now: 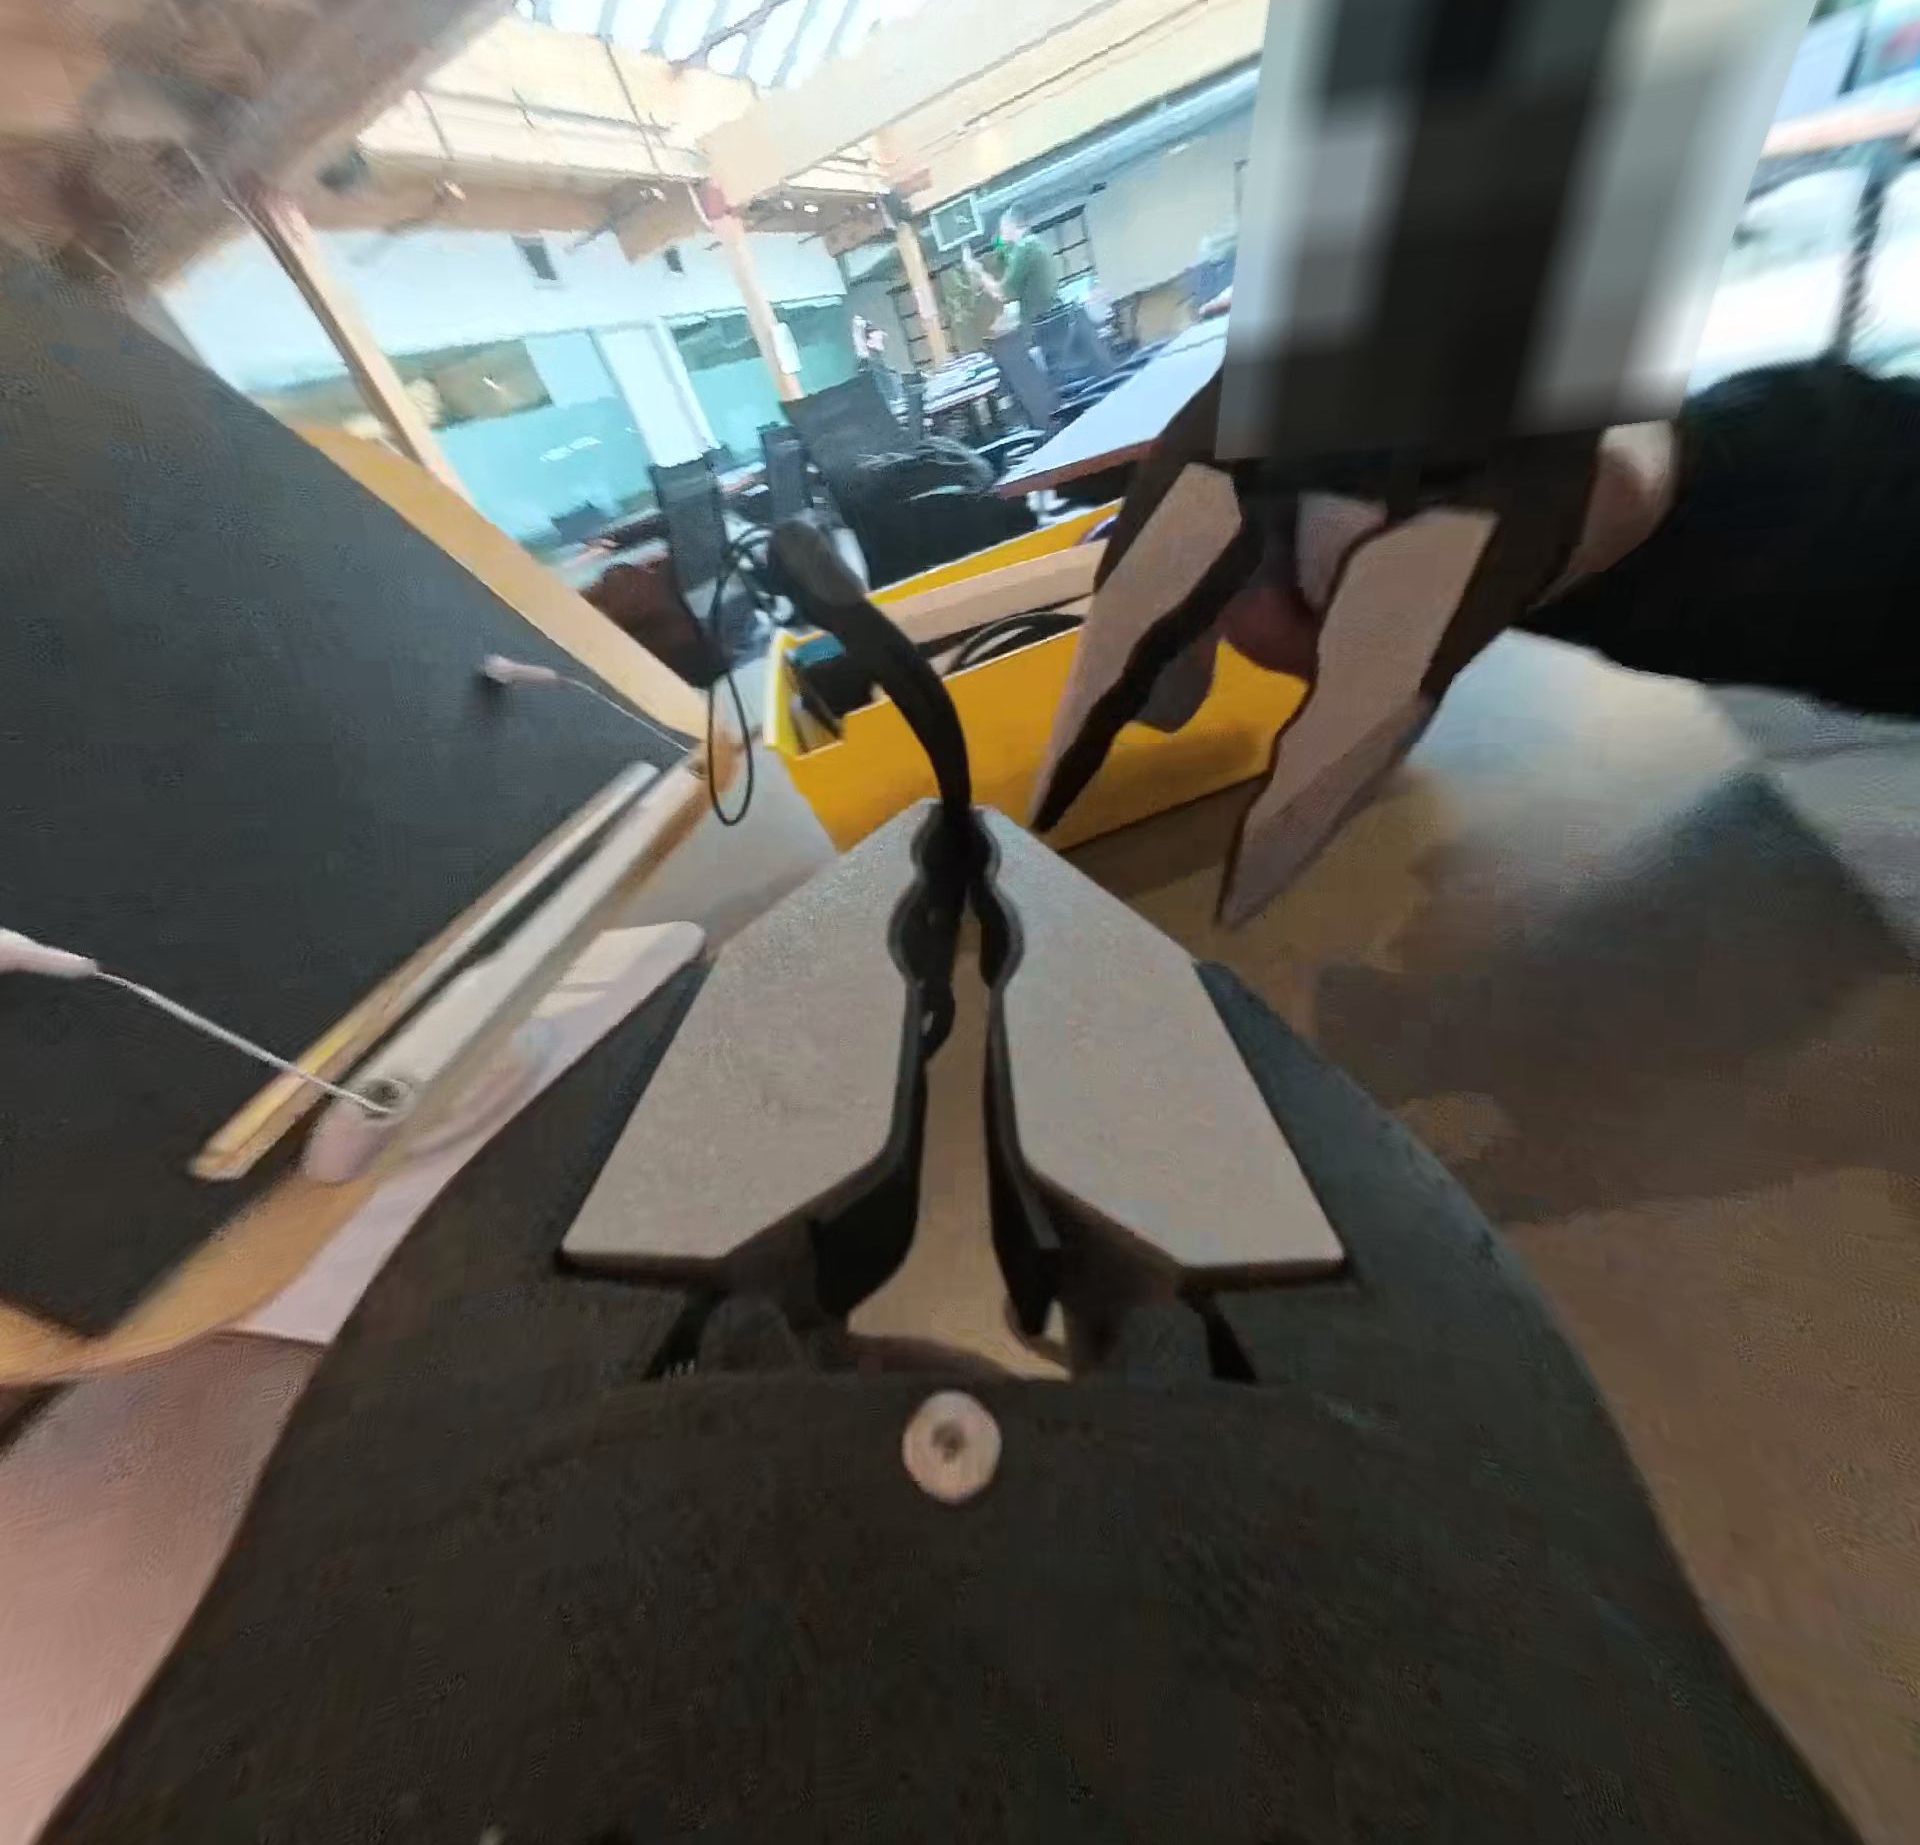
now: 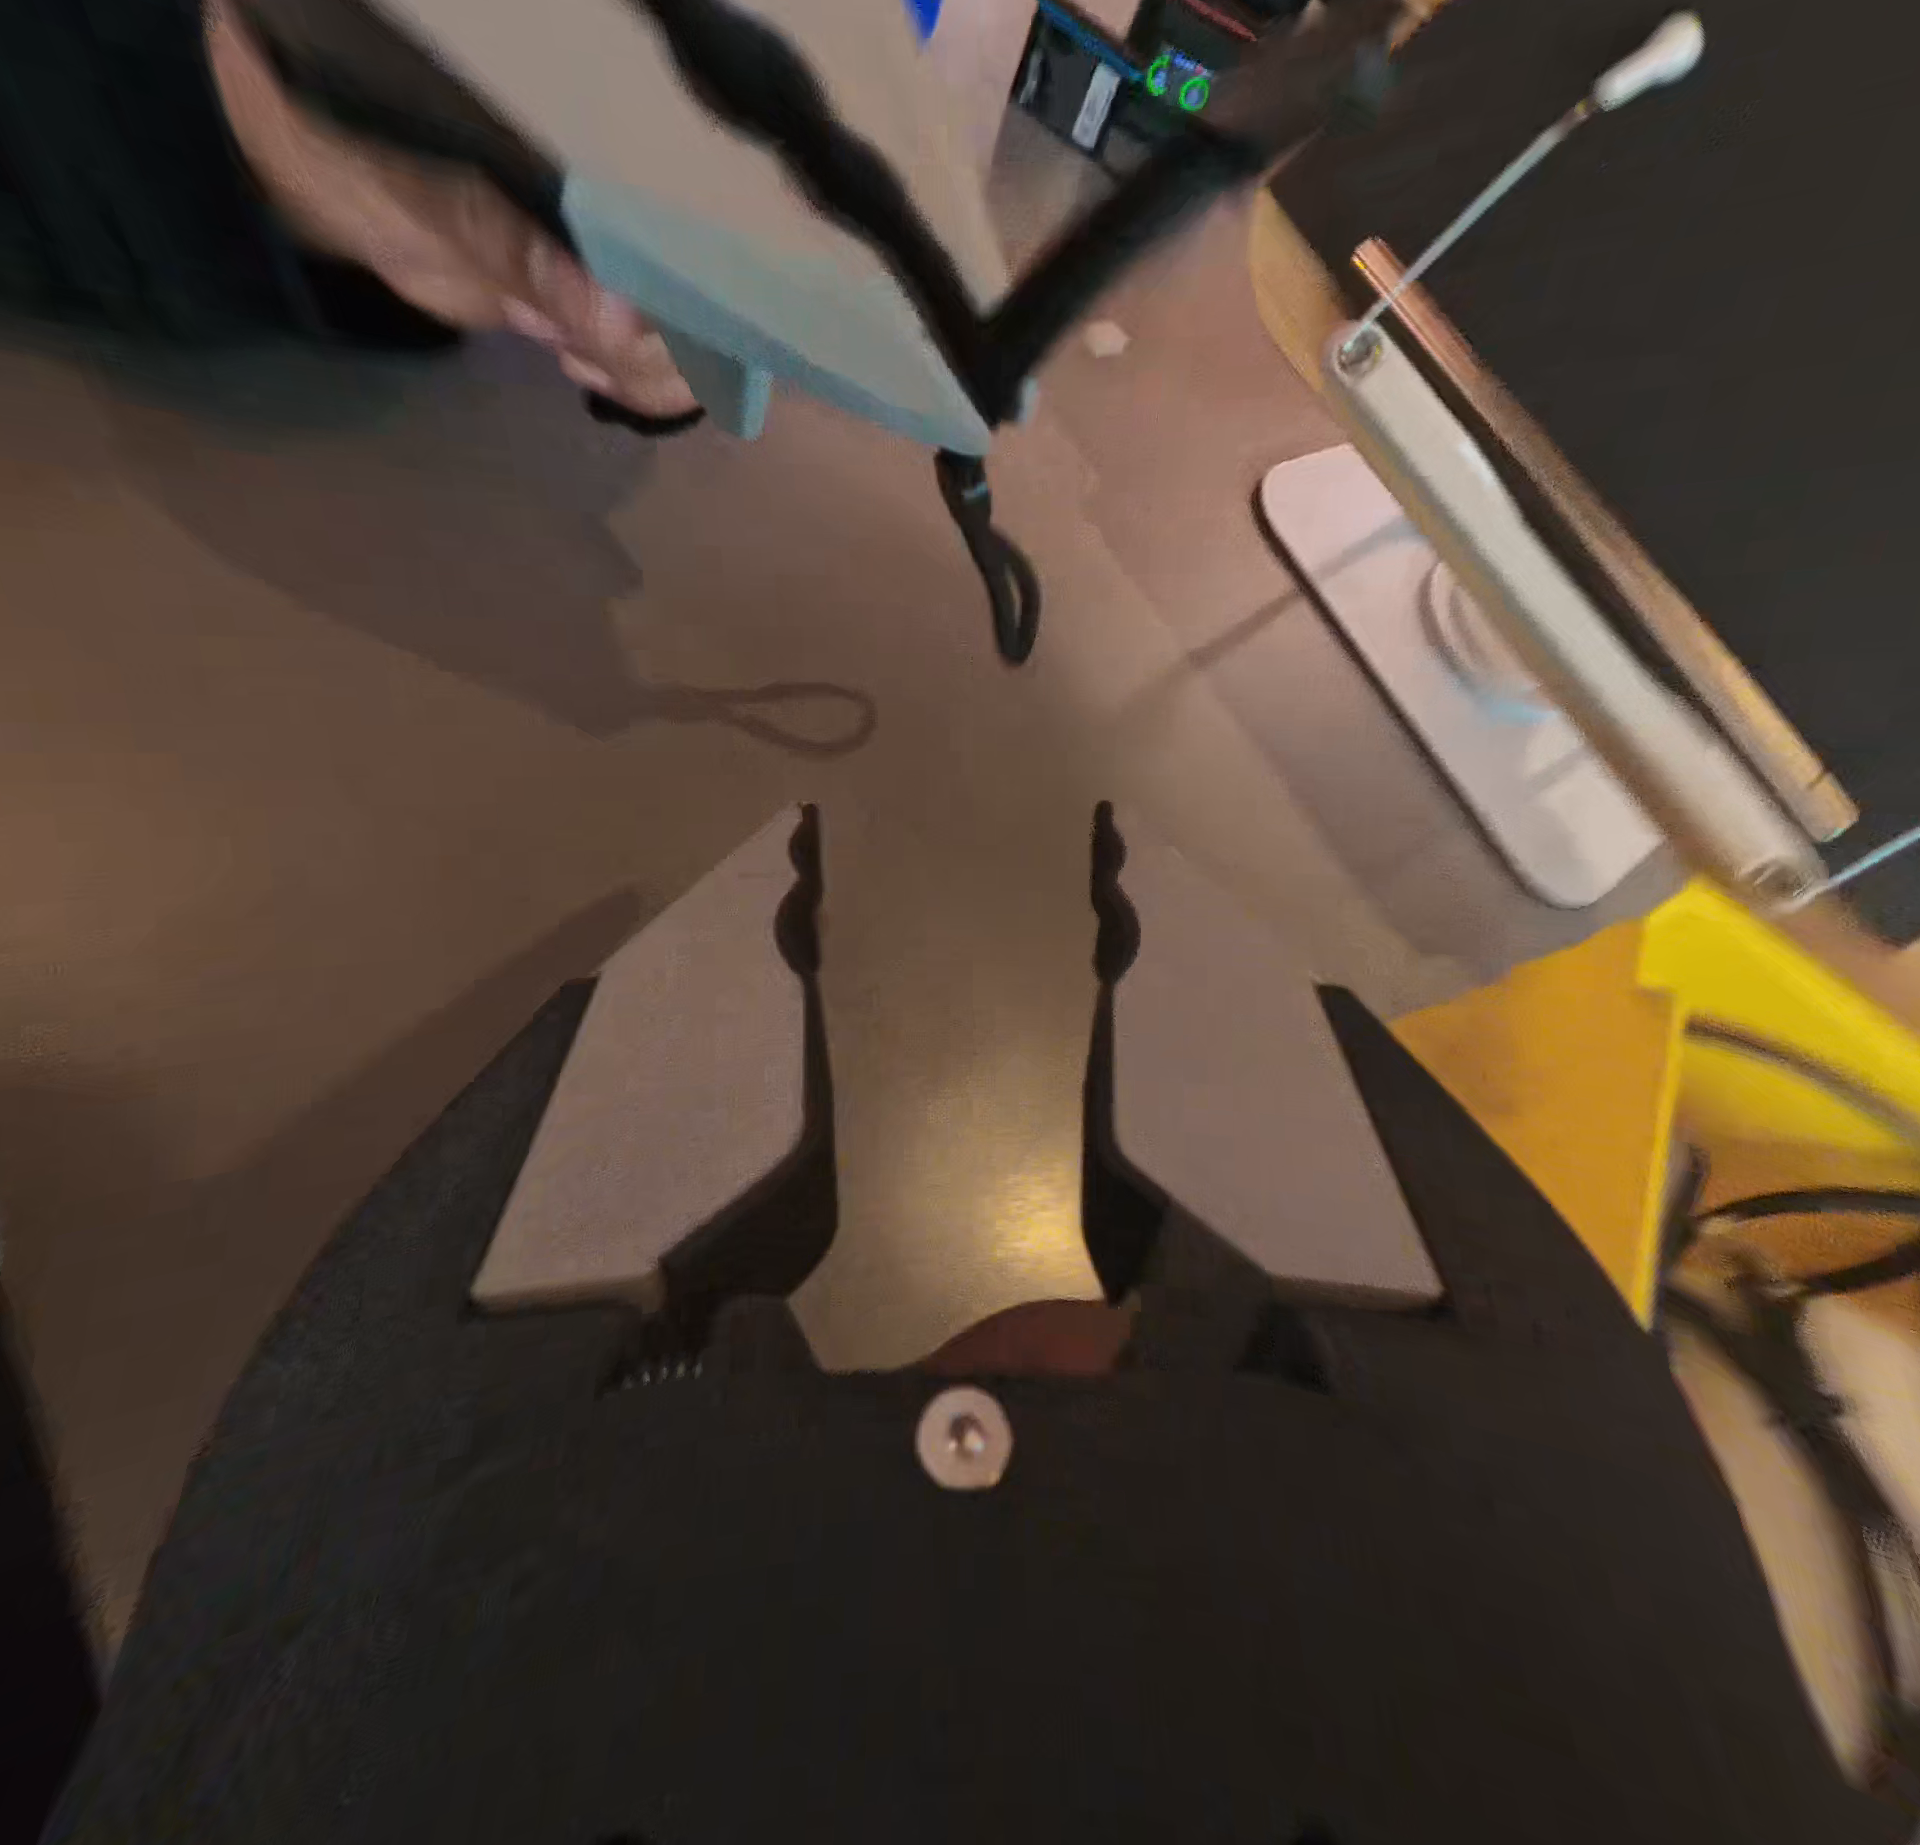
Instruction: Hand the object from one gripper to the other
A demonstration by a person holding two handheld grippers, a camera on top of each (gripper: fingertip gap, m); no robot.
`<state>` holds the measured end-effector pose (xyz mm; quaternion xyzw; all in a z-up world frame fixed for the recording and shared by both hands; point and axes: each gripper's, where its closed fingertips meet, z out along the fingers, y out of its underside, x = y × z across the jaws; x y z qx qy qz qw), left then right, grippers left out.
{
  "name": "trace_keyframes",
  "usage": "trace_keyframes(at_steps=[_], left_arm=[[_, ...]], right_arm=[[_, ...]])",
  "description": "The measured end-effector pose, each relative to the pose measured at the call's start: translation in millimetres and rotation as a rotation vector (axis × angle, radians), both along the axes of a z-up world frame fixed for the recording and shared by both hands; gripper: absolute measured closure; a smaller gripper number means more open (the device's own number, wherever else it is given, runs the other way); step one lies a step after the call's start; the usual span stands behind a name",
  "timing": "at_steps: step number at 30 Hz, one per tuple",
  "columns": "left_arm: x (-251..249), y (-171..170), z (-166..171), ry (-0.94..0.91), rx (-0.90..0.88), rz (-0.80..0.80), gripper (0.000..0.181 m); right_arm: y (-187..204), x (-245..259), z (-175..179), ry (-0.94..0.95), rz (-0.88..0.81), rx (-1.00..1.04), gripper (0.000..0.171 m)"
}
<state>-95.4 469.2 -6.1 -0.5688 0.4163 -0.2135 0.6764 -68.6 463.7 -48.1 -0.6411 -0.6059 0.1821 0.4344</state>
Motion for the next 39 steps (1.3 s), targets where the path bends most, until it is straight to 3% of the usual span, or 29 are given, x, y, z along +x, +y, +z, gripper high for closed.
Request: trace_keyframes(at_steps=[3, 4, 7, 9, 14, 15, 16, 17, 21, 24, 39], left_arm=[[0, -5, -1, 0.229, 0.352, 0.132, 0.180], [2, -7, -2, 0.306, 0.463, 0.171, 0.180], [8, -9, -5, 0.439, 0.612, 0.240, 0.180], [8, -7, -5, 0.455, 0.616, 0.271, 0.180], [14, -15, -6, 0.446, 0.617, 0.250, 0.180], [16, -17, -7, 0.448, 0.611, 0.242, 0.180], [18, -19, -8, 0.447, 0.605, 0.234, 0.180], [20, -20, -9, 0.442, 0.593, 0.230, 0.180], [27, -29, -6, 0.363, 0.537, 0.169, 0.173], [27, -28, -3, 0.300, 0.455, 0.156, 0.153], [15, 2, -19, 0.354, 0.365, 0.245, 0.159]], right_arm=[[-4, 9, 10, 0.185, -0.072, -0.284, 0.119], [-12, 8, 15, 0.251, -0.057, -0.402, 0.110], [-33, 3, 41, 0.466, 0.026, -0.600, 0.101], [-34, 1, 56, 0.547, 0.024, -0.459, 0.102], [-24, -14, 54, 0.485, -0.090, -0.235, 0.113], [-23, -16, 53, 0.472, -0.096, -0.212, 0.126], [-23, -18, 53, 0.458, -0.098, -0.195, 0.155], [-22, -18, 54, 0.453, -0.101, -0.179, 0.168], [-10, -6, 66, 0.451, -0.180, -0.145, 0.170], [1, 16, 86, 0.477, -0.245, -0.142, 0.171], [43, 179, 178, 0.219, -0.639, 0.168, 0.171]])
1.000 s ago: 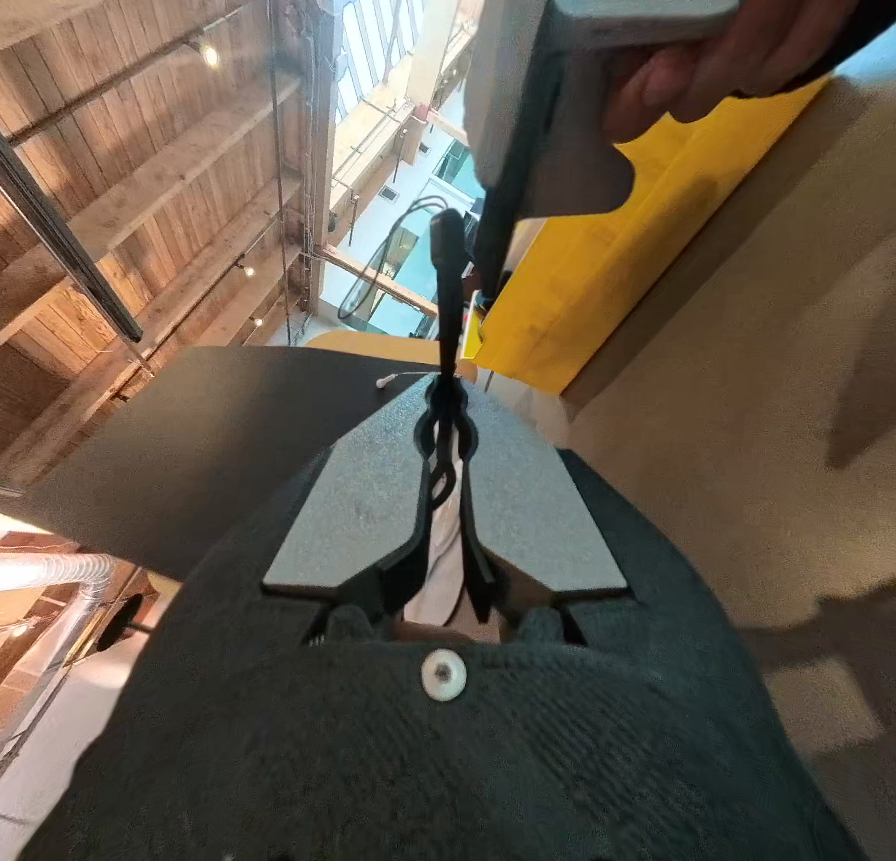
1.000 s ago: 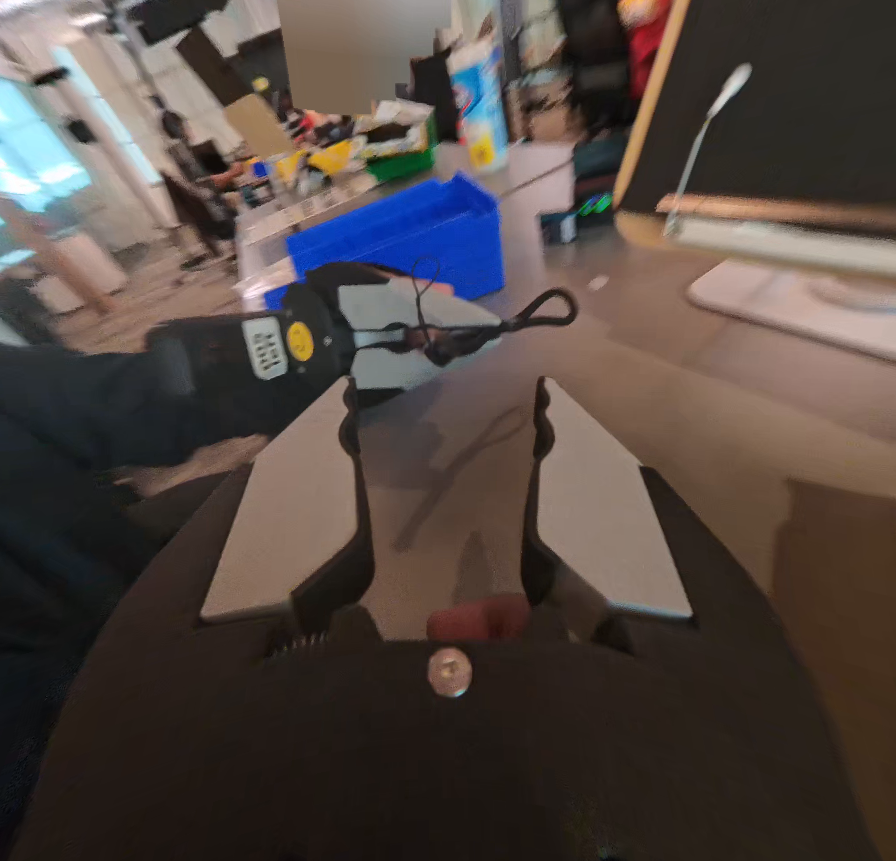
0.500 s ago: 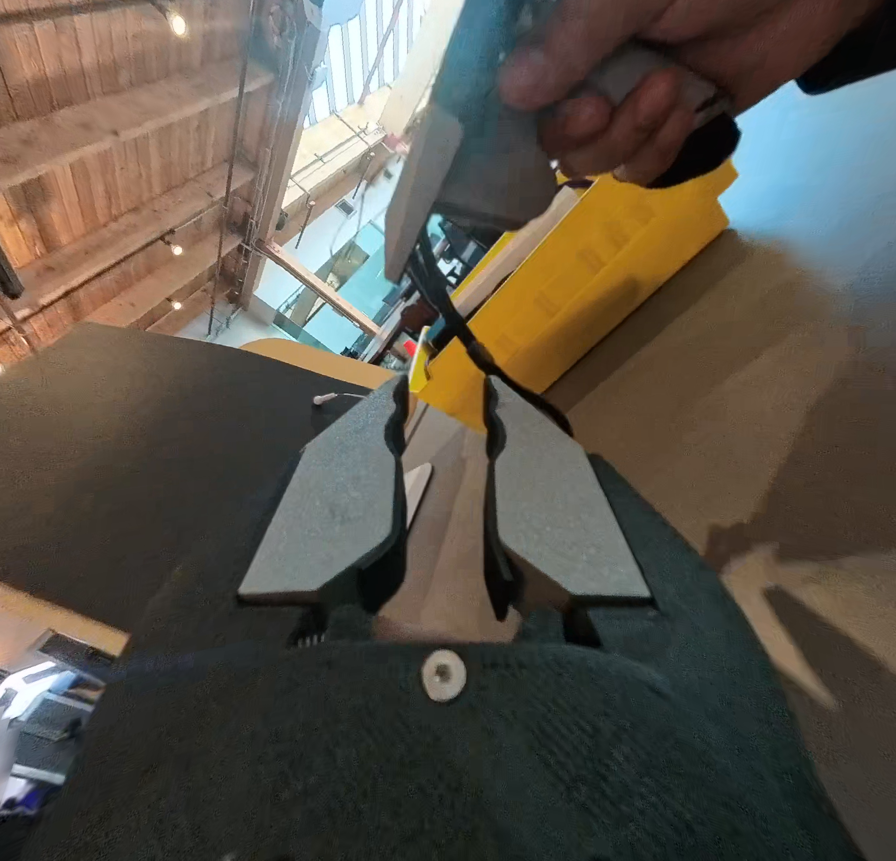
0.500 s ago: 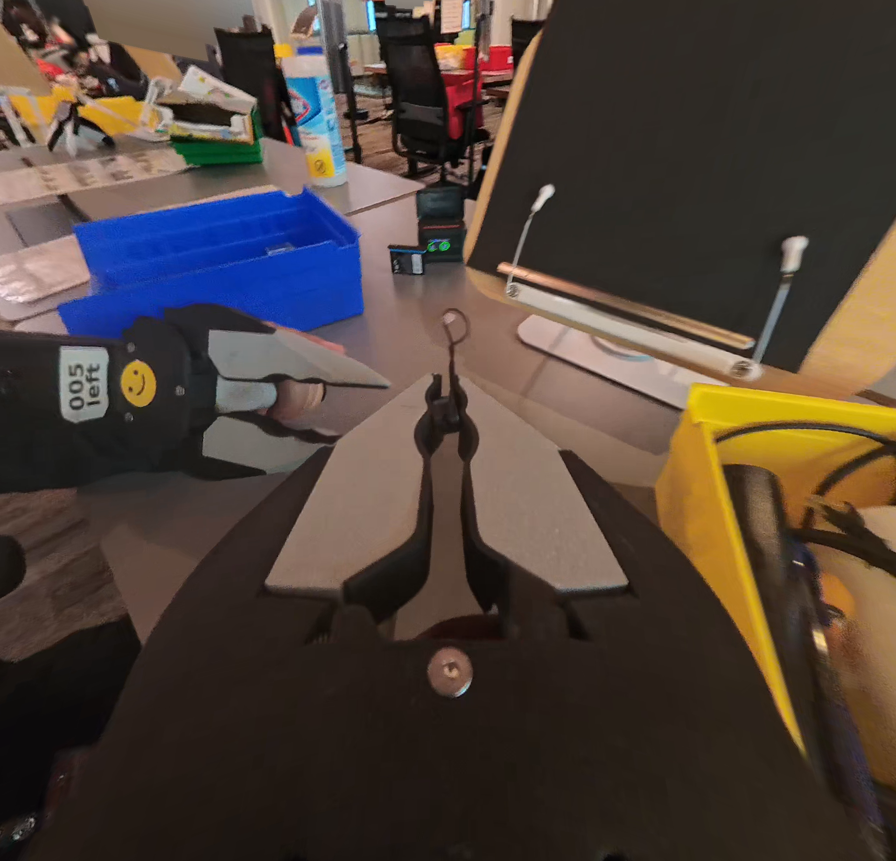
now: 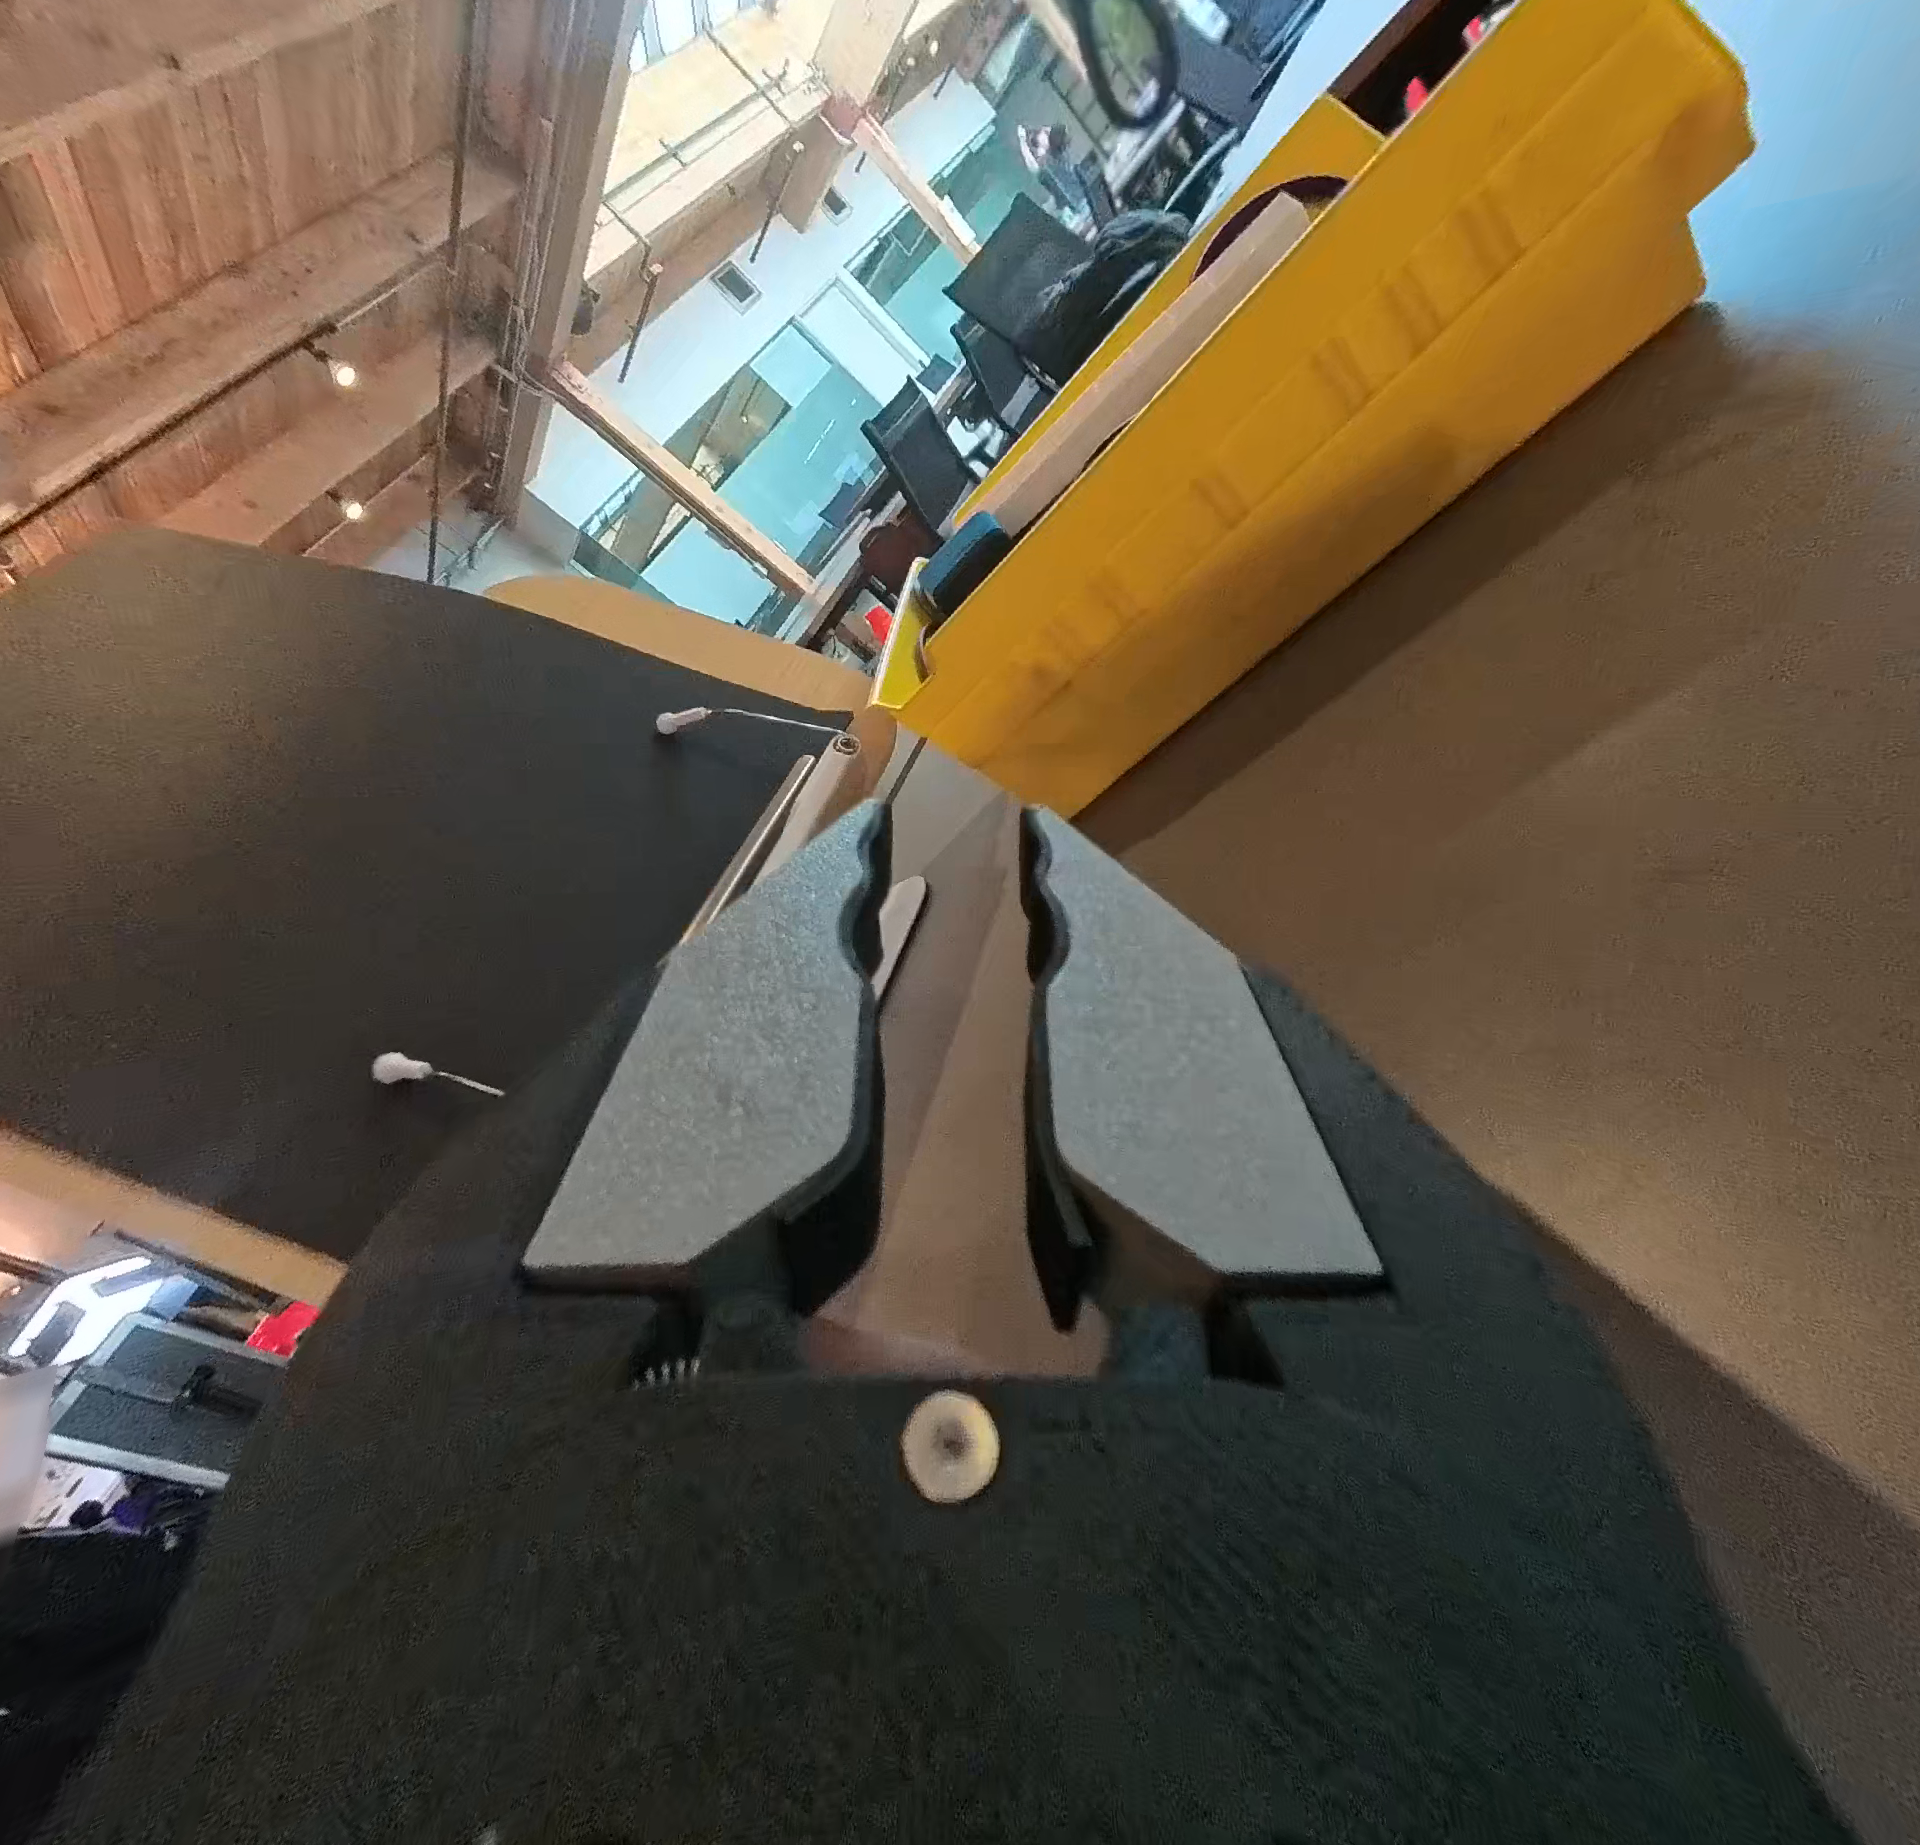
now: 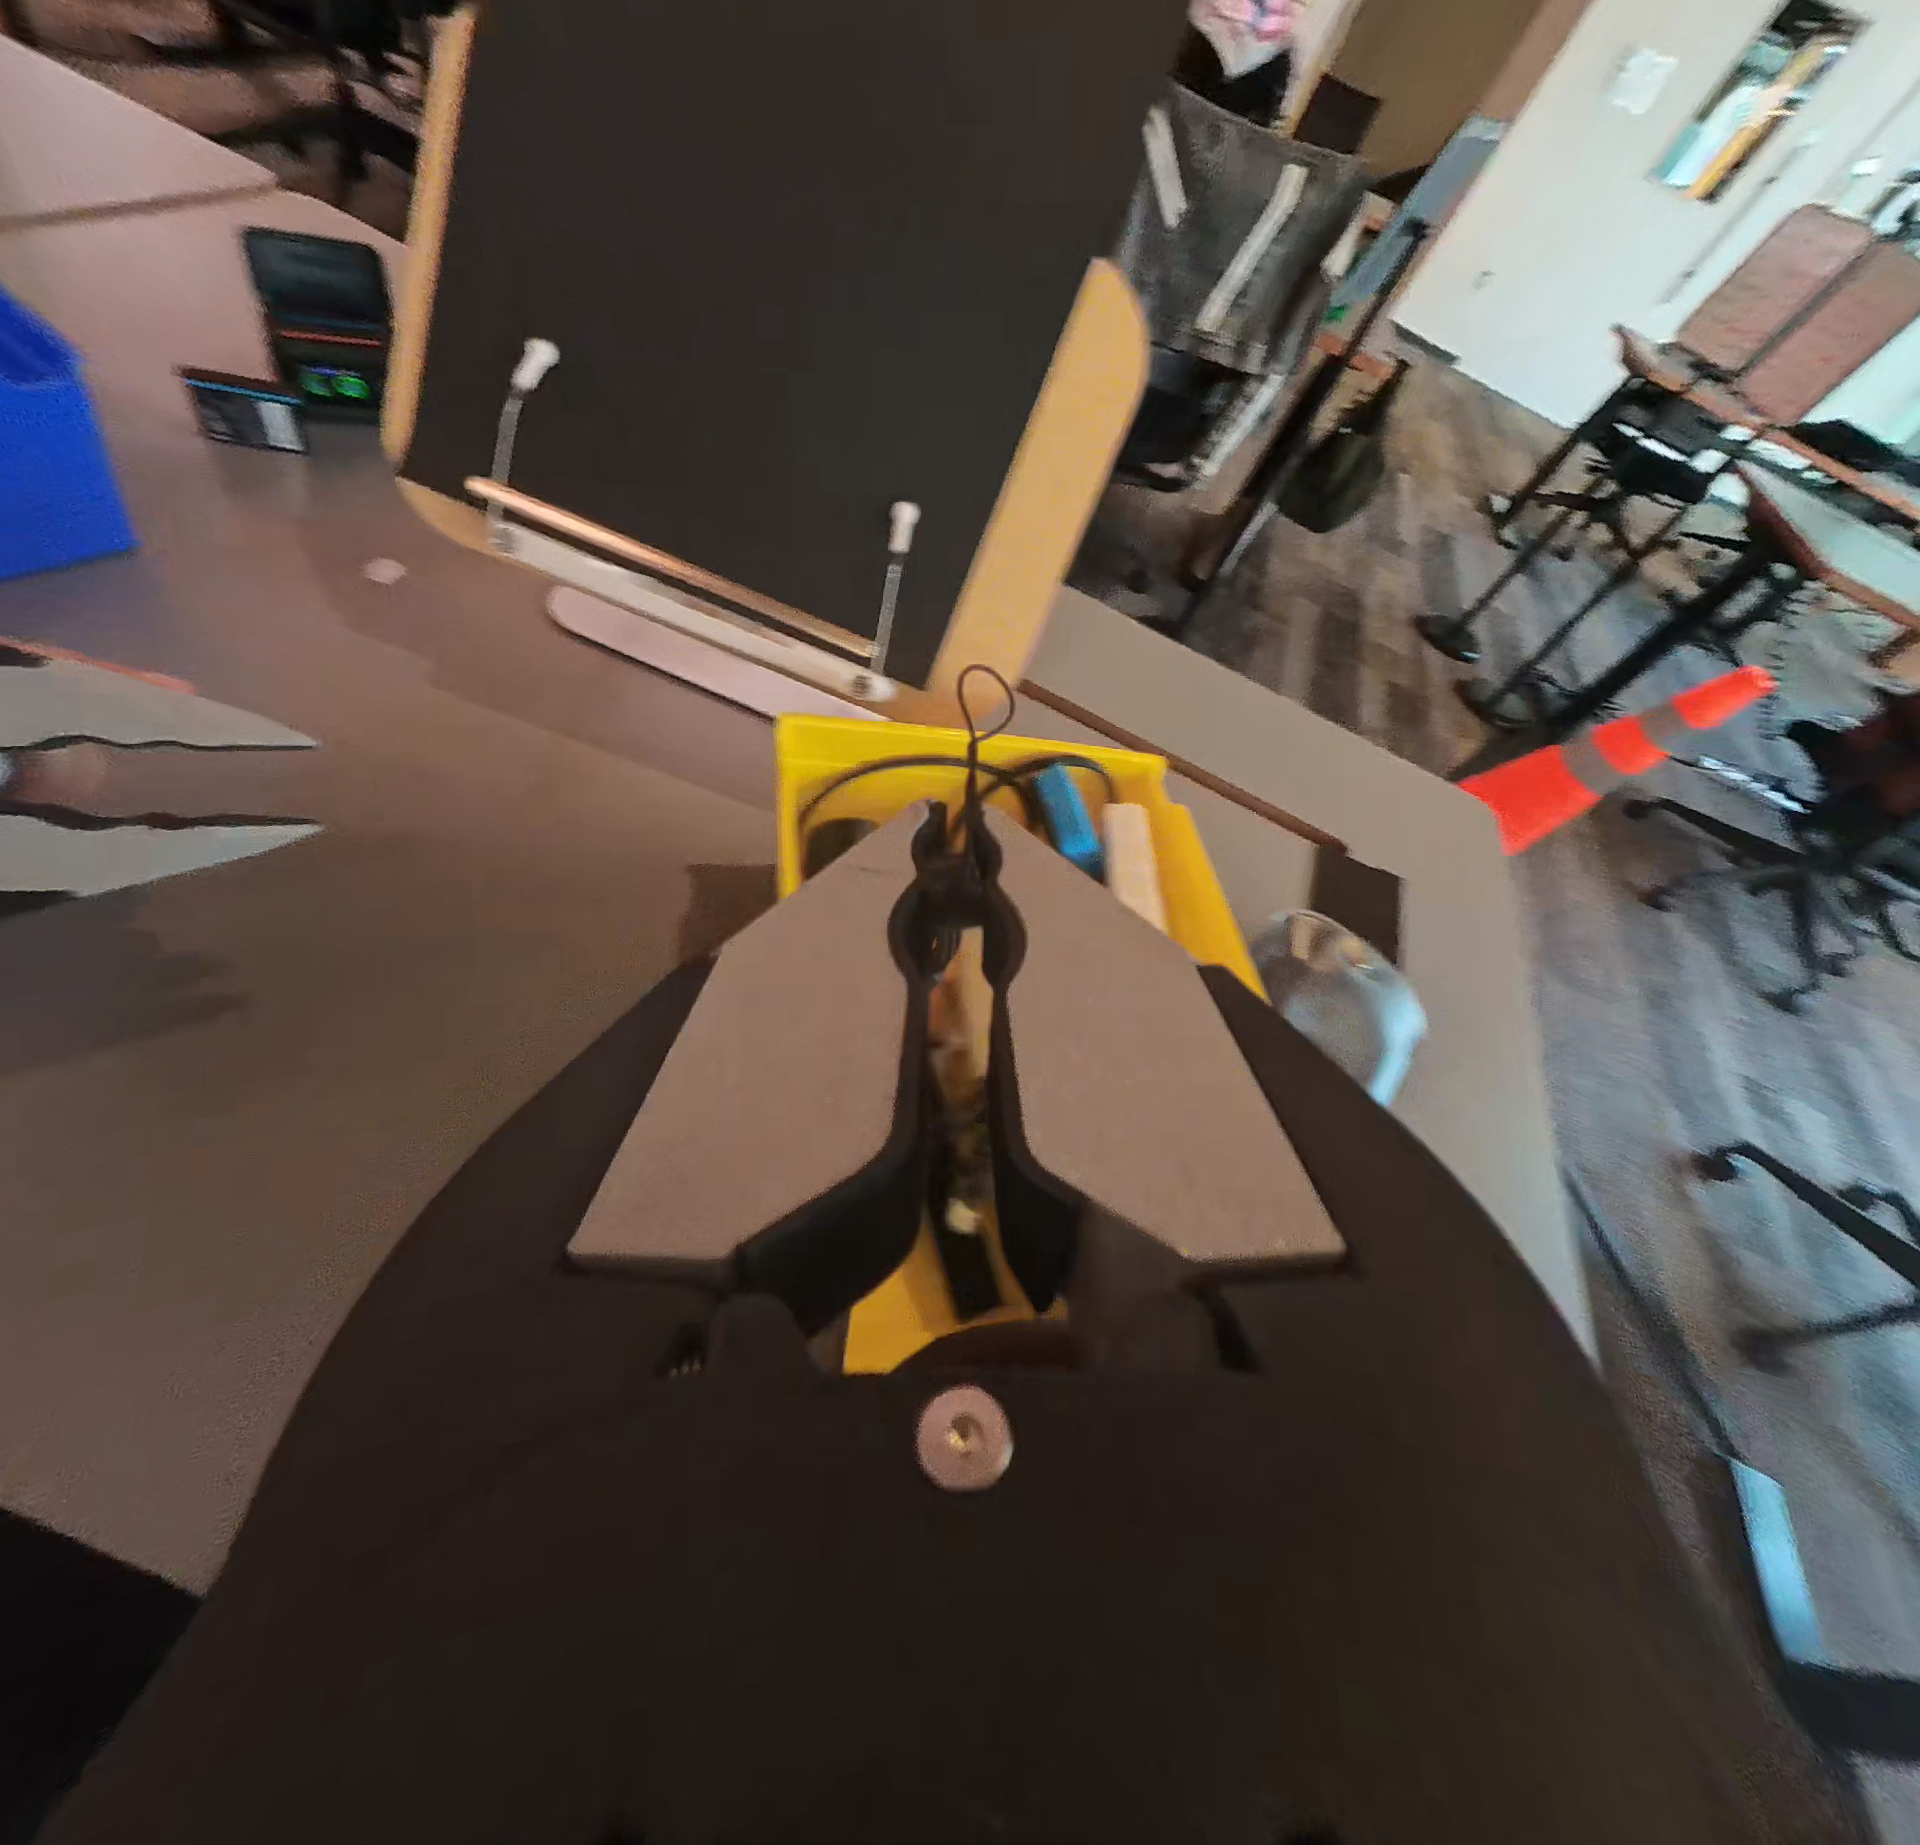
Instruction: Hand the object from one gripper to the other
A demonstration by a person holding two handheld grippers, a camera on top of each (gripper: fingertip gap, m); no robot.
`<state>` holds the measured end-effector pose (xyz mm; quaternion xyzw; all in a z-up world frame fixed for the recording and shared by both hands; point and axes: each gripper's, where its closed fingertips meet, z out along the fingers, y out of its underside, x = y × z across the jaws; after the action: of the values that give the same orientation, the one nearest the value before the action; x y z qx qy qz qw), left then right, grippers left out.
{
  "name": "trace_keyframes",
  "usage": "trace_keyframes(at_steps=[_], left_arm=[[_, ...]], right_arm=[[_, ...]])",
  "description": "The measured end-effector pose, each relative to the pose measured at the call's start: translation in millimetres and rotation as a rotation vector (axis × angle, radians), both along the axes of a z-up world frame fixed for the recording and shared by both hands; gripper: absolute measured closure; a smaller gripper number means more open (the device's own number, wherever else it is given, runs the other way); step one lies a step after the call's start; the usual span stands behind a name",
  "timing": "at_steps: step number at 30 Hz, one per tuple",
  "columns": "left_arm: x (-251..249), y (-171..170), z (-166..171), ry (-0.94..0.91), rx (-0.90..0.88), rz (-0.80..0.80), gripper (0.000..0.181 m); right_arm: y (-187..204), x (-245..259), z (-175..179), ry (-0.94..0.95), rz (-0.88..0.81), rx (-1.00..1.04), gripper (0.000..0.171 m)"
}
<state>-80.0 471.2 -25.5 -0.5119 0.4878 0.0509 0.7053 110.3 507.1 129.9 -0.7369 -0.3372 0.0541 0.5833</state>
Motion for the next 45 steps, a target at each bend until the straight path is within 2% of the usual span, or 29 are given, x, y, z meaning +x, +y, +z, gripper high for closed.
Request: trace_keyframes(at_steps=[5, 10, 12, 14, 15, 16, 17, 19, 21, 23, 24, 26, 27, 32, 36, 38, 41, 42, 43, 44, 45], left_arm=[[-3, 8, -7, 0.024, -0.022, 0.024, 0.160], [-3, 9, -11, 0.050, -0.027, 0.028, 0.162], [-1, 9, -14, 0.060, -0.033, 0.030, 0.163], [-2, 12, -14, 0.057, -0.042, 0.033, 0.162], [-3, 12, -15, 0.051, -0.055, 0.037, 0.162], [-4, 12, -17, 0.046, -0.081, 0.039, 0.161], [-4, 14, -19, 0.040, -0.112, 0.044, 0.158], [-6, 17, -27, 0.020, -0.173, 0.055, 0.155], [-9, 23, -36, 0.004, -0.249, 0.081, 0.148], [-14, 29, -44, 0.006, -0.298, 0.110, 0.146], [-16, 31, -49, 0.013, -0.318, 0.124, 0.146], [-20, 34, -55, 0.029, -0.350, 0.152, 0.143], [-22, 35, -56, 0.032, -0.350, 0.161, 0.142], [-21, 28, -58, 0.023, -0.404, 0.177, 0.143], [-26, 16, -34, -0.115, -0.475, 0.178, 0.141], [-26, -5, -25, -0.178, -0.553, 0.139, 0.131], [-36, -56, -4, -0.136, -0.647, 0.017, 0.125], [-42, -81, 9, -0.105, -0.666, -0.076, 0.125], [-53, -104, 28, -0.077, -0.671, -0.163, 0.130], [-75, -113, 49, -0.067, -0.661, -0.180, 0.134], [-104, -113, 69, -0.066, -0.646, -0.145, 0.130]], right_arm=[[34, 41, 21, -0.083, -0.119, 0.021, 0.171], [68, 32, 6, -0.125, -0.114, -0.044, 0.171], [83, 24, -11, -0.126, -0.110, -0.100, 0.171], [96, 9, -46, -0.087, -0.072, -0.250, 0.171], [98, 4, -74, -0.093, -0.057, -0.385, 0.167], [100, 5, -100, -0.131, -0.074, -0.505, 0.151], [105, 10, -117, -0.190, -0.122, -0.553, 0.148], [116, 15, -116, -0.256, -0.207, -0.455, 0.152], [108, -14, -92, -0.168, -0.131, -0.335, 0.149], [89, -46, -78, -0.069, -0.022, -0.313, 0.129], [78, -59, -79, -0.045, 0.018, -0.341, 0.124], [59, -82, -90, -0.028, 0.083, -0.408, 0.095], [50, -95, -95, -0.014, 0.124, -0.417, 0.087], [-1, -162, -138, 0.031, 0.336, -0.458, 0.094], [-18, -189, -195, 0.059, 0.391, -0.593, 0.099], [-23, -191, -218, 0.072, 0.414, -0.668, 0.100], [-25, -180, -257, -0.120, 0.409, -0.670, 0.101], [-23, -179, -257, -0.149, 0.413, -0.610, 0.108], [-25, -176, -260, -0.187, 0.417, -0.596, 0.106], [-26, -177, -260, -0.198, 0.430, -0.585, 0.106], [-27, -177, -260, -0.202, 0.441, -0.579, 0.104]])
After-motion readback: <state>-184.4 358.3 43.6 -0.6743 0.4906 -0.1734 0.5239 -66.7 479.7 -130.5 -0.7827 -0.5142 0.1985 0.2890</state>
